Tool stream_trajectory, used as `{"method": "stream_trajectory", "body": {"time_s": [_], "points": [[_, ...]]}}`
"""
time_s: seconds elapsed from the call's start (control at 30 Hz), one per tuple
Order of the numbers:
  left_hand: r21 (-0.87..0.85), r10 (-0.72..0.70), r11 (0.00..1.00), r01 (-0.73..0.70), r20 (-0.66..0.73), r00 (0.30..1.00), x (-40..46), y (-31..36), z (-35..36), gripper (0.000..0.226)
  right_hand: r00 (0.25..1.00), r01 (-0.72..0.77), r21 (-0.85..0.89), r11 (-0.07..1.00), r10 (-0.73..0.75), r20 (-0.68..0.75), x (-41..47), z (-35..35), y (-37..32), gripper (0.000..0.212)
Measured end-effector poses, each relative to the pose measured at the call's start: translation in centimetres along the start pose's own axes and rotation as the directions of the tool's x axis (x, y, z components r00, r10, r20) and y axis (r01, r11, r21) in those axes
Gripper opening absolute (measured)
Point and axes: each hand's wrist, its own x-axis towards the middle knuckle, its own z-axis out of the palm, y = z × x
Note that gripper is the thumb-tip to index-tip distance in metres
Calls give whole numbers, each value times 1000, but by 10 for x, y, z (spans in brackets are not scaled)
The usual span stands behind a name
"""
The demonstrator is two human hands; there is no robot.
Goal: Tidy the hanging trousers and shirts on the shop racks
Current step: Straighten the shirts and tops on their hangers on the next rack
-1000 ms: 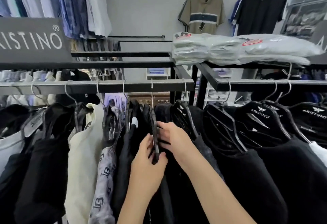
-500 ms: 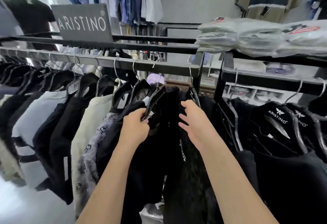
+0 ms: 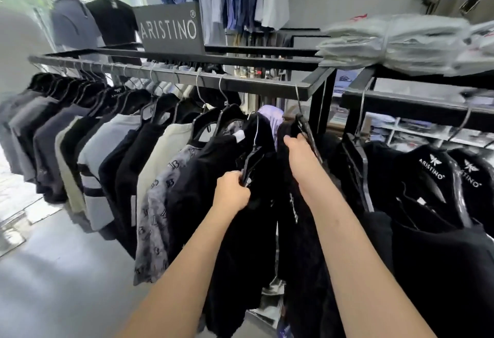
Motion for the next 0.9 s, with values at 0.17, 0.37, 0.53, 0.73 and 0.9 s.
{"method": "stream_trajectory", "body": {"time_s": [0.17,0.37,0.53,0.73,0.9], "points": [[-56,-47,997,49,32,998,-56,-54,-27,38,994,108,-124,986,-108,7,-10,4,12,59],[-120,-37,992,41,35,999,-141,-80,-100,43,879,399,-166,902,-326,347,-49,39,28,16],[-141,-129,981,131,21,991,-214,-95,-177,40,660,588,-194,786,-327,676,-94,78,55,36],[-53,-185,981,184,-13,983,-277,-104,-248,57,407,767,-98,634,-363,838,-143,130,40,20],[27,-264,964,265,-44,964,-303,-124,-278,43,314,758,-17,653,-341,886,-172,165,45,6]]}}
